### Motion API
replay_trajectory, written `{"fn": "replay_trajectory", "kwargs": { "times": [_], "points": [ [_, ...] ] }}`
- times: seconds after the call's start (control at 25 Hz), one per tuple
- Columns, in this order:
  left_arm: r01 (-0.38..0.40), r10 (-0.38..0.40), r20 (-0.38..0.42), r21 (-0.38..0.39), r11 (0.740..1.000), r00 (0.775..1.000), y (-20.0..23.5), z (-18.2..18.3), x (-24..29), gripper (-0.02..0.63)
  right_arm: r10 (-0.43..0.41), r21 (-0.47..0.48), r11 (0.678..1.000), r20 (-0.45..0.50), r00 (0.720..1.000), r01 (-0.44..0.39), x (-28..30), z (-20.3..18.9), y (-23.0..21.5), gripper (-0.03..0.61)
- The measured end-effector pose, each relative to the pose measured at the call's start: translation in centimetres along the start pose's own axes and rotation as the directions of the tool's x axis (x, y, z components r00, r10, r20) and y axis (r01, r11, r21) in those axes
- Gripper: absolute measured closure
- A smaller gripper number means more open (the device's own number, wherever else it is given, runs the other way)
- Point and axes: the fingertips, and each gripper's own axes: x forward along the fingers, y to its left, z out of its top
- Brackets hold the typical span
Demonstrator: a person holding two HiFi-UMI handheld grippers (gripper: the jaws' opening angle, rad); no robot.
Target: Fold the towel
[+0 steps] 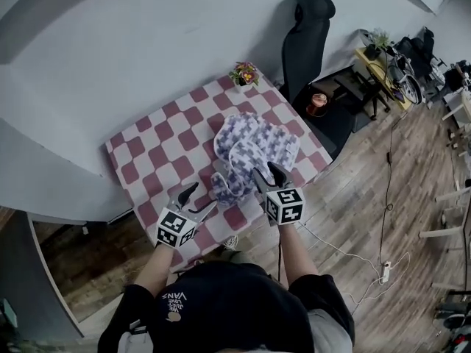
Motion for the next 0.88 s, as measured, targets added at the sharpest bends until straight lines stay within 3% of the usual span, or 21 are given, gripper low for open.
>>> {"fn": "replay_trajectory", "kwargs": {
  "times": [0.28,0.44,0.72,0.88],
  "points": [
    [0.040,-0.038,-0.046,0.031,0.999,0.998,1.7,0.3,4.1,0.305,0.118,-0.093,0.987,-0.104,0.988,-0.128,7.7,1.1,-2.3,0.388],
    [0.108,-0.106,-0.075,0.025,0.994,0.992,1.7,0.3,5.7,0.301,0.191,-0.122,0.970,-0.164,0.968,-0.212,10.9,0.8,-2.6,0.388],
    [0.262,-0.264,-0.153,-0.029,0.965,0.952,-0.3,-1.5,8.0,0.302,0.258,-0.144,0.939,-0.310,0.915,-0.313,13.5,-2.3,-2.2,0.402],
    [0.316,-0.316,-0.199,-0.034,0.948,0.928,-1.1,-2.8,8.7,0.315,0.245,-0.141,0.946,-0.280,0.928,-0.292,13.0,-2.3,-2.2,0.485]
  ]
}}
